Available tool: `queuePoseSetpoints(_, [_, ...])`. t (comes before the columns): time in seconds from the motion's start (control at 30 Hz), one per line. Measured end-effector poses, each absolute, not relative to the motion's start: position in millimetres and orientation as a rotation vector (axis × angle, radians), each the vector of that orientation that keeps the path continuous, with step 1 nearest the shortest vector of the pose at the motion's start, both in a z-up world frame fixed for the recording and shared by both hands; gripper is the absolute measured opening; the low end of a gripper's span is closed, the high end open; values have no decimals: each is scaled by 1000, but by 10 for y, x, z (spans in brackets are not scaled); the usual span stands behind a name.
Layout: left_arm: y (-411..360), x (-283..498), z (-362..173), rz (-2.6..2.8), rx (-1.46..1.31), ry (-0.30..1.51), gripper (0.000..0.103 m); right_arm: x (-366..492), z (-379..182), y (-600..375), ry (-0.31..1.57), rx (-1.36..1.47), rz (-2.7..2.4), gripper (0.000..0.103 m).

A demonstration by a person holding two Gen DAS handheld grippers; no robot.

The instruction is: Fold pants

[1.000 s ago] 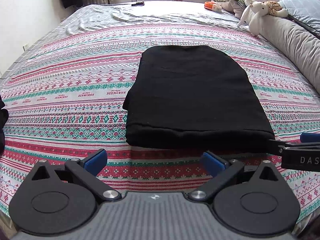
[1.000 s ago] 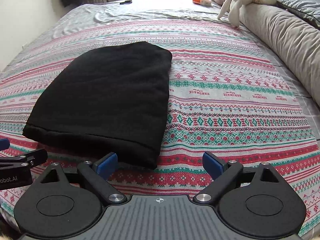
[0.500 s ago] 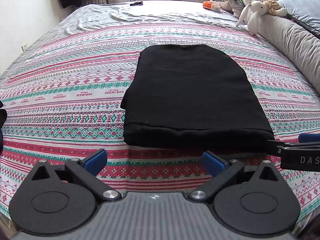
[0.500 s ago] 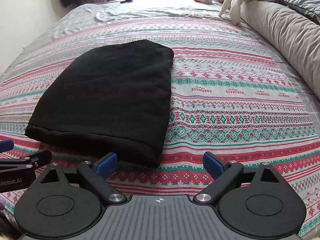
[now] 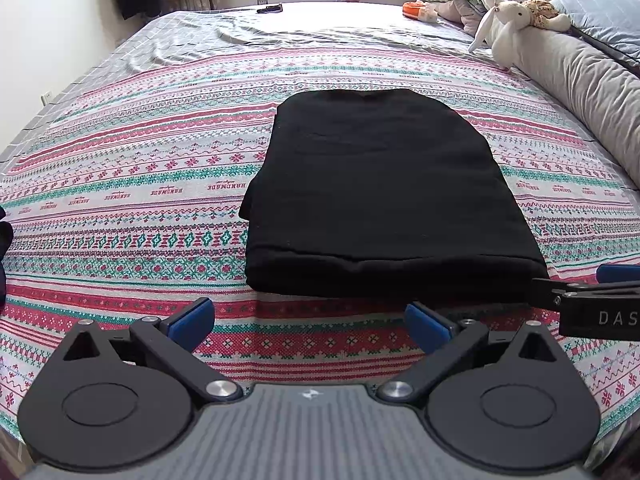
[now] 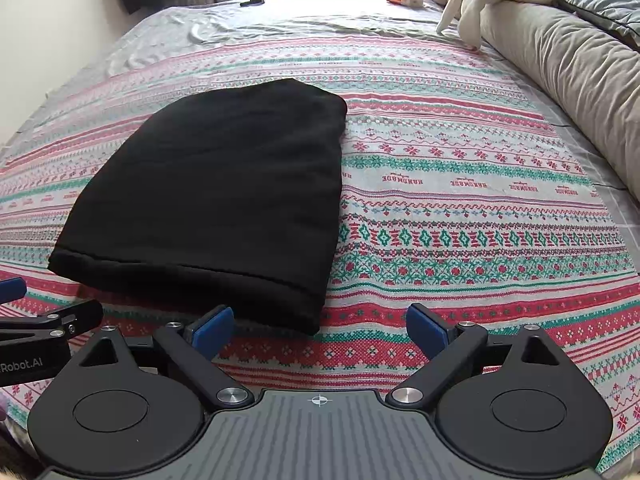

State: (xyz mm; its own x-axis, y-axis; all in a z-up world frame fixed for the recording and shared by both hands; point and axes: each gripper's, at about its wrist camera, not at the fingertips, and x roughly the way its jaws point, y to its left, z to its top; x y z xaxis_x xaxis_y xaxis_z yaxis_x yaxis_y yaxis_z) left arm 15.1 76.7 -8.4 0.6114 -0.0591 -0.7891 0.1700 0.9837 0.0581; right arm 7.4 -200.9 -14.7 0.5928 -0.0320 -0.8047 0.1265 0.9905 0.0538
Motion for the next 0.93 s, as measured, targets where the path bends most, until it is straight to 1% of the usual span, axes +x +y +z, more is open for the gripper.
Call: queuePoseSetpoints(0.93, [793, 175, -106, -126, 108, 923, 103, 59, -135, -2005, 927, 108, -89, 95])
